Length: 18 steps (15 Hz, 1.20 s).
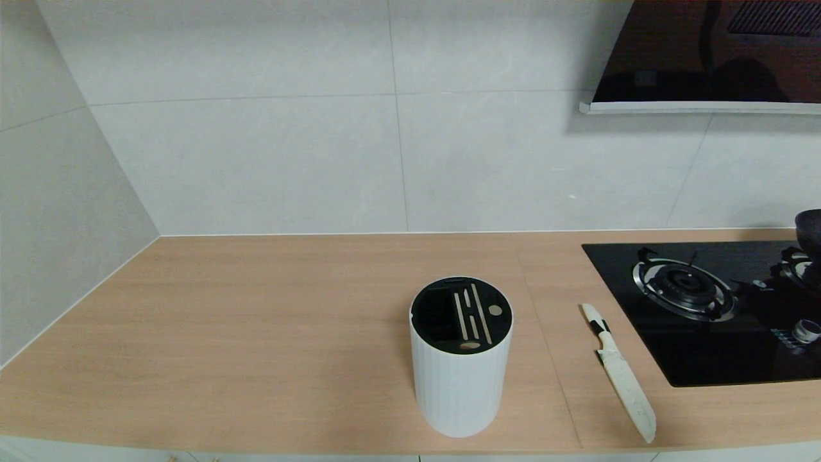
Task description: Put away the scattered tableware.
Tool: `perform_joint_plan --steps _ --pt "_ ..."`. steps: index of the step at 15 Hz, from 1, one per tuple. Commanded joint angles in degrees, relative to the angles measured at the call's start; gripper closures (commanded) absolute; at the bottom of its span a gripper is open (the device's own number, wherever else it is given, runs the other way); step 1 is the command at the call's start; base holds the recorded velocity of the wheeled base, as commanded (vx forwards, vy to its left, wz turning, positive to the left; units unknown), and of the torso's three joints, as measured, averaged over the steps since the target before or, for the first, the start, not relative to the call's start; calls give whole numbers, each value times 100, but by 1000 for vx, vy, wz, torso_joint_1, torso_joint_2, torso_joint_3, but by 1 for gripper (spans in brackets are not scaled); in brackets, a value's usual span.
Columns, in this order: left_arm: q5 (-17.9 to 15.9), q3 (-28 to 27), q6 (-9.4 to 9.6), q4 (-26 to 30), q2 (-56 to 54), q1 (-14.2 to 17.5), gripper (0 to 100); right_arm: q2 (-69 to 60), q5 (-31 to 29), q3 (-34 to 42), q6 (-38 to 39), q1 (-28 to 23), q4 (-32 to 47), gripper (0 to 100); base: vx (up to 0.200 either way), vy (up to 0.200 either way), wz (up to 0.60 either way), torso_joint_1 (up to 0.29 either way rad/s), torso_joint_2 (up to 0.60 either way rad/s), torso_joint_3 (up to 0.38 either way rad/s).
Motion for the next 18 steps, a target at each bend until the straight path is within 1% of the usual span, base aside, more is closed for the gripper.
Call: perform_joint_plan --steps 1,2,5,8,10,13,14,16,18 --pt "-2 2 -1 -1 0 -1 0 1621 48 -494 -1 193 -14 0 0 0 0 0 0 0" --pt "7 2 -1 -1 0 -1 0 2281 22 -688 -1 404 -41 0 0 0 0 0 0 0" --pt "7 2 -1 -1 0 -1 0 3458 -22 -1004 -10 580 -454 0 0 0 0 0 0 0" --pt "7 2 -1 -1 0 -1 0 4425 -57 -1426 -10 615 -823 0 0 0 0 0 0 0" --pt "7 2 8 -1 0 -1 0 5295 -57 -1742 -19 624 -1315 0 0 0 0 0 0 0" --pt "-2 2 8 -1 0 -1 0 6245 -119 -1769 -37 703 -2115 0 0 0 0 0 0 0" --pt "7 2 17 7 0 -1 0 6614 -259 -1734 -37 800 -2352 0 0 0 0 0 0 0" --pt "-2 2 17 7 0 -1 0 7097 -497 -1690 -37 826 -2590 0 0 0 0 0 0 0" --pt "-2 2 17 7 0 -1 0 7537 -585 -1646 -19 826 -3082 0 0 0 0 0 0 0"
